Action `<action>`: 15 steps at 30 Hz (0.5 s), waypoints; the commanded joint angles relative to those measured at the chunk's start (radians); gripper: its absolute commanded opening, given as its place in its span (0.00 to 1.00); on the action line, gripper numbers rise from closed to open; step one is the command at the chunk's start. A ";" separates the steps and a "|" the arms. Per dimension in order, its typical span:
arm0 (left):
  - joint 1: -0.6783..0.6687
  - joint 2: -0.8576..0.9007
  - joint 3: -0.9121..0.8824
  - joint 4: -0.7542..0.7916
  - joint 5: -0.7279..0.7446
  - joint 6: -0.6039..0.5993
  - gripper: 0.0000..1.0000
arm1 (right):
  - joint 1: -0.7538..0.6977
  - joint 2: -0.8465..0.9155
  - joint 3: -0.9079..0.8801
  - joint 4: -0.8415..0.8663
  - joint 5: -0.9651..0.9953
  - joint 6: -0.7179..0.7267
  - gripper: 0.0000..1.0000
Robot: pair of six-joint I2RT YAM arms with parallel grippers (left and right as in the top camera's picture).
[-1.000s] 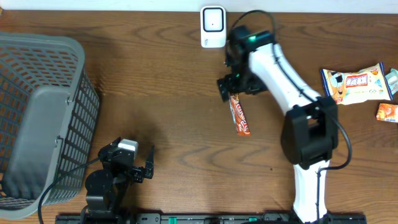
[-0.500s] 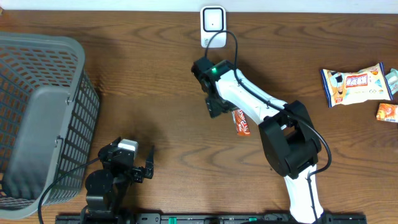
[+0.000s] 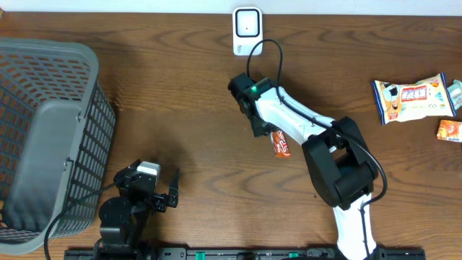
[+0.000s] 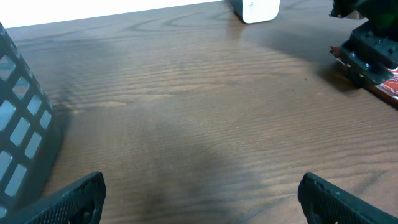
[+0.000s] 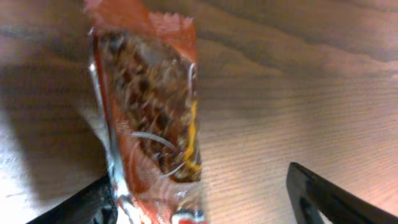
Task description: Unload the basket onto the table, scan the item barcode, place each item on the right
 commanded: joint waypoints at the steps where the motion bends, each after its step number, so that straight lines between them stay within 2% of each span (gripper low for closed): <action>1: -0.002 -0.005 -0.013 -0.020 -0.003 0.014 0.99 | -0.010 0.029 -0.088 0.032 0.021 0.018 0.62; 2: -0.002 -0.005 -0.013 -0.020 -0.003 0.014 0.99 | -0.012 0.029 -0.097 0.036 0.021 0.018 0.43; 3: -0.002 -0.005 -0.013 -0.020 -0.003 0.014 0.98 | -0.014 0.029 -0.106 0.039 0.021 0.018 0.33; 6: -0.002 -0.005 -0.013 -0.020 -0.003 0.014 0.99 | -0.026 0.029 -0.121 0.045 0.006 0.008 0.25; 9: -0.002 -0.005 -0.013 -0.020 -0.003 0.014 0.99 | -0.050 0.029 -0.117 0.056 -0.109 -0.042 0.14; 11: -0.002 -0.005 -0.013 -0.020 -0.003 0.014 0.98 | -0.072 0.029 -0.097 0.052 -0.175 -0.068 0.01; 15: -0.002 -0.005 -0.013 -0.020 -0.003 0.014 0.98 | -0.141 0.027 -0.003 0.011 -0.472 -0.229 0.01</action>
